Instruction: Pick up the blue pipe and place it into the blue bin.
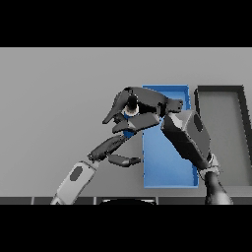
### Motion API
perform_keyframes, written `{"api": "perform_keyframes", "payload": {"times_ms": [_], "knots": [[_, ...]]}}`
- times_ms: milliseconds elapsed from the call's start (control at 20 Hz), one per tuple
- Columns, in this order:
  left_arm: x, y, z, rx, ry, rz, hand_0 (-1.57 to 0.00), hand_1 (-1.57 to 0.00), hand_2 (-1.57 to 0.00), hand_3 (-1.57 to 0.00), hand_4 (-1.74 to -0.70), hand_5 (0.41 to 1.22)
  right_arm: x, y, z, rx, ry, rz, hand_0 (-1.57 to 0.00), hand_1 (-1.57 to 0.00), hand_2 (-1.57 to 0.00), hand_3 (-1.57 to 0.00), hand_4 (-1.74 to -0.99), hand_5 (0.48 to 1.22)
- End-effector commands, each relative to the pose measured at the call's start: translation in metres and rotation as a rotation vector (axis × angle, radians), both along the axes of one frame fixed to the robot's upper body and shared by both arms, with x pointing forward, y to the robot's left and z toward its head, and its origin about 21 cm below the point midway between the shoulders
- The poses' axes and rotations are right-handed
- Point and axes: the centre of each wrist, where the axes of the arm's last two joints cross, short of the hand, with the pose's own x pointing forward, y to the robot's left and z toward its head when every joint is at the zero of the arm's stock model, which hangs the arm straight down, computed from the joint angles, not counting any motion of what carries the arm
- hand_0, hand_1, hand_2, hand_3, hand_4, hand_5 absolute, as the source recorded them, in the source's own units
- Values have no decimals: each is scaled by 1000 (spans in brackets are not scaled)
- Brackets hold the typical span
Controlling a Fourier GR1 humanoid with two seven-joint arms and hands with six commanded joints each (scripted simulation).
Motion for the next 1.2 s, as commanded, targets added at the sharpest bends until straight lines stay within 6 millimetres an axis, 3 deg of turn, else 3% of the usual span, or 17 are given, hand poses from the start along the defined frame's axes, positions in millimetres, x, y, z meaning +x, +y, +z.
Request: {"api": "perform_keyframes", "payload": {"times_ms": [0, 200, 300, 450, 650, 800, 950, 1050, 1150], "knots": [[-3, 0, -1, 0, -5, -11, -1, -1, -1, -1, -920, 487, 8, -8, 8, 23, 13, -53, -1571, -1571, -1571, -1571, -1495, 1221], [-4, 4, 4, 9, -24, 1, 0, 0, 0, 0, -899, 487, 36, -27, 33, 56, 27, -298, -1571, -1571, -1571, -1571, -1497, 1221], [-5, 5, 1, 17, -10, 7, 0, 0, 1, 1, -890, 485, 57, -42, 28, 20, 46, -403, -1571, -1571, -1571, -1571, -1498, 1221], [-1, 8, 3, 11, -19, 6, 1, 1, 1, 1, -886, 482, 82, -67, 3, -28, 136, -533, -1571, -1571, -1571, -1571, -1498, 1221], [1, 7, 5, 25, -14, 14, 1, 1, 1, 1, -878, 482, 105, -97, -54, -133, 288, -699, -1571, -1571, -1571, -1571, -1499, 1221], [-1, 12, 2, 19, -22, 10, 1, 1, 1, 1, -870, 483, 103, -116, -97, -215, 389, -787, -1571, -1571, -1571, -1571, -1499, 1221], [-2, 4, 1, 16, -19, 14, 1, 1, 1, 1, -870, 480, 98, -126, -118, -310, 500, -876, -1571, -1571, -1571, -1571, -1499, 1221], [-2, 9, 1, 7, -28, 18, 1, 1, 1, 1, -877, 479, 91, -132, -141, -370, 558, -927, -1571, -1571, -1571, -1571, -1499, 1221], [-5, 8, -1, 23, -22, 14, 1, 1, 1, 1, -880, 475, 91, -144, -161, -448, 613, -963, -1571, -1571, -1571, -1025, -1586, 1221]]}}
